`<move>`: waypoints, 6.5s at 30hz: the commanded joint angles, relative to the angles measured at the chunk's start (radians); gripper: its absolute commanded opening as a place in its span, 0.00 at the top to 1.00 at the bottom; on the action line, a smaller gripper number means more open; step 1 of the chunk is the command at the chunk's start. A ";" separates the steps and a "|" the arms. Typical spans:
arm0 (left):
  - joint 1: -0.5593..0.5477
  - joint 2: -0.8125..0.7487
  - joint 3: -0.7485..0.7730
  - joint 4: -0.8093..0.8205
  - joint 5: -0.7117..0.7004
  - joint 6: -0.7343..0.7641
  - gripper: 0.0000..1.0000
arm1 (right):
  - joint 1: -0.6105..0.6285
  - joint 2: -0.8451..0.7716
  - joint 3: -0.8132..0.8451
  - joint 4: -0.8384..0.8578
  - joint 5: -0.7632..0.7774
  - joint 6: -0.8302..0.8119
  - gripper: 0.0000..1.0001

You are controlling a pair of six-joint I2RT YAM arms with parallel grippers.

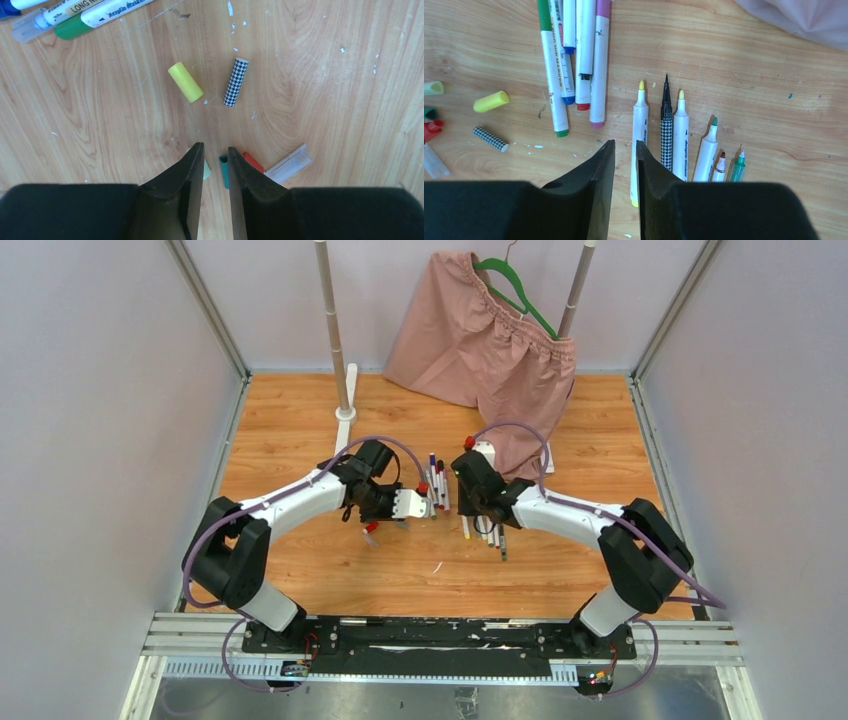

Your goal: Open the pen caps

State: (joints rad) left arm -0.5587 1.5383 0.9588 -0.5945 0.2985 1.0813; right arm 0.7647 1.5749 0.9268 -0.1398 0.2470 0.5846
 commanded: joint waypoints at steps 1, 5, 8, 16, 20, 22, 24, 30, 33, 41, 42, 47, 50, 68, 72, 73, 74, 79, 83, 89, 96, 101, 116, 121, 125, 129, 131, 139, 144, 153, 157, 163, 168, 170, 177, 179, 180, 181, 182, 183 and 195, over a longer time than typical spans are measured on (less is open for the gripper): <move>-0.005 -0.004 0.002 0.018 -0.019 -0.030 0.71 | -0.011 -0.047 -0.016 -0.009 0.010 0.016 0.75; 0.024 -0.031 0.031 -0.003 0.023 -0.076 0.71 | -0.023 -0.034 0.002 -0.010 -0.013 0.005 0.75; 0.061 -0.036 0.077 -0.043 0.055 -0.129 0.71 | -0.028 0.002 0.037 -0.017 -0.019 -0.018 0.75; 0.139 -0.080 0.174 -0.128 0.133 -0.289 0.66 | -0.062 0.183 0.218 -0.056 -0.030 -0.090 0.76; 0.153 -0.114 0.204 -0.170 0.129 -0.360 0.54 | -0.071 0.273 0.313 -0.079 -0.035 -0.115 0.76; 0.160 -0.133 0.217 -0.189 0.127 -0.392 0.45 | -0.071 0.310 0.352 -0.093 -0.035 -0.122 0.77; 0.168 -0.157 0.226 -0.197 0.131 -0.413 0.34 | -0.072 0.338 0.376 -0.100 -0.039 -0.127 0.77; 0.192 -0.209 0.244 -0.216 0.118 -0.456 0.29 | -0.072 0.375 0.390 -0.104 -0.035 -0.134 0.77; 0.213 -0.228 0.245 -0.220 0.118 -0.463 0.28 | -0.072 0.387 0.389 -0.105 -0.035 -0.136 0.77; 0.234 -0.243 0.259 -0.241 0.125 -0.466 0.02 | -0.072 0.413 0.393 -0.107 -0.042 -0.145 0.79; 0.234 -0.246 0.259 -0.241 0.128 -0.466 0.00 | -0.072 0.414 0.394 -0.107 -0.043 -0.146 0.80; 0.235 -0.271 0.264 -0.240 0.139 -0.445 0.00 | -0.093 0.393 0.395 -0.110 -0.061 -0.141 0.87; 0.234 -0.286 0.276 -0.240 0.139 -0.433 0.00 | -0.111 0.367 0.402 -0.110 -0.085 -0.150 0.94; 0.235 -0.360 0.356 -0.239 0.161 -0.365 0.00 | -0.130 0.161 0.391 -0.153 -0.176 -0.183 0.83; 0.235 -0.375 0.353 -0.238 0.167 -0.378 0.00 | -0.124 0.236 0.413 -0.185 -0.149 -0.178 0.71; 0.236 -0.378 0.350 -0.238 0.162 -0.375 0.00 | -0.122 0.253 0.415 -0.188 -0.147 -0.178 0.71; 0.235 -0.384 0.347 -0.239 0.159 -0.370 0.00 | -0.120 0.271 0.417 -0.190 -0.139 -0.178 0.71; 0.235 -0.420 0.310 -0.238 0.189 -0.318 0.00 | -0.100 0.330 0.424 -0.195 -0.102 -0.185 0.71; 0.235 -0.408 0.328 -0.237 0.171 -0.311 0.00 | -0.092 0.355 0.430 -0.197 -0.086 -0.190 0.71; 0.235 -0.409 0.328 -0.238 0.188 -0.307 0.00 | -0.088 0.396 0.452 -0.201 -0.079 -0.203 0.71; 0.234 -0.405 0.321 -0.239 0.198 -0.309 0.00 | -0.078 0.443 0.468 -0.210 -0.069 -0.206 0.78; 0.235 -0.408 0.337 -0.237 0.224 -0.308 0.00 | -0.076 0.448 0.457 -0.211 -0.049 -0.177 0.89; 0.233 -0.480 0.279 -0.238 0.249 -0.041 0.00 | -0.083 0.165 0.438 -0.212 -0.224 -0.191 1.00; 0.218 -0.559 0.181 -0.238 0.205 0.363 0.00 | -0.083 0.039 0.375 -0.211 -0.487 -0.182 1.00; 0.159 -0.590 0.112 -0.223 0.190 0.560 0.00 | -0.080 -0.013 0.356 -0.209 -0.721 -0.167 1.00; 0.082 -0.562 0.123 -0.218 0.164 0.589 0.01 | -0.071 -0.033 0.357 -0.198 -0.896 -0.157 1.00; 0.058 -0.550 0.122 -0.217 0.152 0.609 0.04 | -0.059 -0.039 0.358 -0.179 -0.965 -0.148 1.00; -0.019 -0.529 0.097 -0.221 0.100 0.681 0.10 | -0.023 0.012 0.414 -0.139 -1.150 -0.120 1.00; -0.027 -0.513 0.085 -0.222 0.064 0.695 0.20 | -0.013 0.031 0.436 -0.131 -1.200 -0.113 1.00; -0.051 -0.489 0.087 -0.220 0.027 0.665 0.57 | -0.012 0.050 0.463 -0.097 -1.213 -0.076 1.00; -0.066 -0.480 0.109 -0.221 0.034 0.614 0.75 | -0.010 0.066 0.457 -0.072 -1.210 -0.052 1.00; -0.082 -0.481 0.122 -0.221 0.026 0.535 1.00 | -0.007 0.083 0.450 -0.062 -1.165 -0.020 0.80; -0.081 -0.452 0.155 -0.223 -0.025 0.427 1.00 | -0.007 0.062 0.381 0.016 -1.166 0.033 0.68; -0.081 -0.452 0.150 -0.223 -0.038 0.421 1.00 | -0.007 0.056 0.356 0.052 -1.165 0.062 0.68; -0.081 -0.462 0.123 -0.222 -0.082 0.465 1.00 | -0.008 0.058 0.331 0.056 -1.132 0.078 1.00; -0.080 -0.455 0.114 -0.220 -0.118 0.491 1.00 | -0.008 0.048 0.317 0.056 -1.129 0.077 1.00; -0.078 -0.451 0.111 -0.217 -0.136 0.502 1.00 | -0.009 0.040 0.310 0.050 -1.128 0.075 1.00; -0.074 -0.446 0.105 -0.208 -0.154 0.507 1.00 | -0.008 0.032 0.303 0.040 -1.124 0.069 1.00; -0.064 -0.442 0.098 -0.194 -0.163 0.512 1.00 | -0.009 0.022 0.294 0.026 -1.121 0.061 1.00; -0.054 -0.440 0.093 -0.176 -0.167 0.520 1.00 | -0.009 0.012 0.282 0.014 -1.119 0.053 1.00; 0.114 -0.394 0.091 -0.132 -0.123 0.587 1.00 | -0.012 -0.177 0.044 -0.059 -1.106 -0.024 1.00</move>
State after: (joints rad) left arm -0.5255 1.1416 1.0492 -0.7483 0.3103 1.6341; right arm 0.7471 1.4647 1.0500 -0.0265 -0.8085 0.6037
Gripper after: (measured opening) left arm 0.174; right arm 0.119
